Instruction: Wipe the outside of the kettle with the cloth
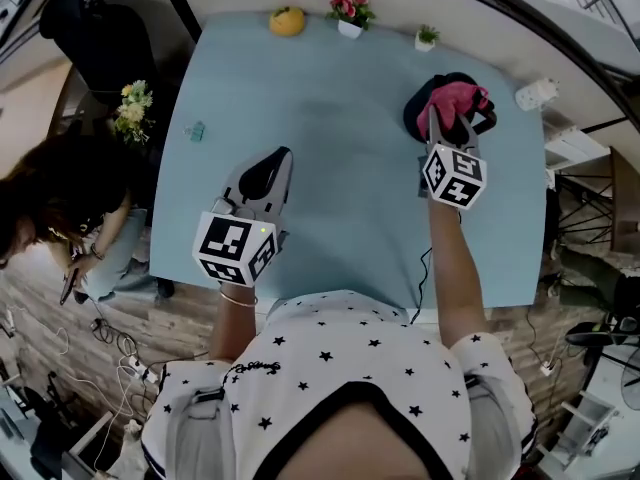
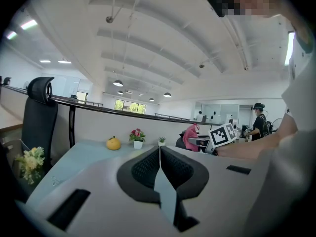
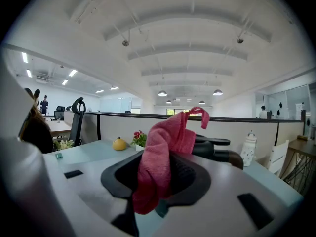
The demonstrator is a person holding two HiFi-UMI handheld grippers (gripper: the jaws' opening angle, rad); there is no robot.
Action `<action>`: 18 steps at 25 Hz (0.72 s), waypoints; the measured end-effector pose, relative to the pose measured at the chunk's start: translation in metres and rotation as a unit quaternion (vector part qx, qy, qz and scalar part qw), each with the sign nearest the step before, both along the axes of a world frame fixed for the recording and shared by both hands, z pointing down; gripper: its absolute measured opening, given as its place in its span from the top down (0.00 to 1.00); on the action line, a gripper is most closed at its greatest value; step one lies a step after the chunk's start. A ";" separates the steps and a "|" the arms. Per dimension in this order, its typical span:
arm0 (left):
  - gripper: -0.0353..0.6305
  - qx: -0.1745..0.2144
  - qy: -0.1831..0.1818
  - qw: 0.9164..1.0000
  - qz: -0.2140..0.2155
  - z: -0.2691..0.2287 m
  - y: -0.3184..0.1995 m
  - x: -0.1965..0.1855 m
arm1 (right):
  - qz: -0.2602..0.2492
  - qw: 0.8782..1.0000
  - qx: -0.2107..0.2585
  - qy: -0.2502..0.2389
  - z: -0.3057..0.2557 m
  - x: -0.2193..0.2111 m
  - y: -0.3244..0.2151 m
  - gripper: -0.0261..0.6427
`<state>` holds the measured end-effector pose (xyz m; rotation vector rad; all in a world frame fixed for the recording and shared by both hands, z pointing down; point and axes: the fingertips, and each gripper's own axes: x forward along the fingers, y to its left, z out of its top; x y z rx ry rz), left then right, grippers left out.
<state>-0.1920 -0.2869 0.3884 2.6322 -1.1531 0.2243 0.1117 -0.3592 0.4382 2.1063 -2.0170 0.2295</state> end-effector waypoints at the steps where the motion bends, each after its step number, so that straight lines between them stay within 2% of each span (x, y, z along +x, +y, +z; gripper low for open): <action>1: 0.90 -0.001 -0.001 1.000 0.003 0.001 -0.001 0.000 | 0.000 1.000 -0.006 -0.001 0.004 -0.002 -0.001 0.76; 7: 0.90 -0.004 -0.011 1.000 0.007 0.004 -0.007 0.004 | -0.015 0.999 -0.038 -0.029 0.027 -0.010 0.001 0.76; 18: 0.90 -0.019 -0.032 0.999 -0.024 0.011 -0.002 0.016 | -0.033 0.988 -0.111 -0.103 0.097 -0.013 0.005 0.77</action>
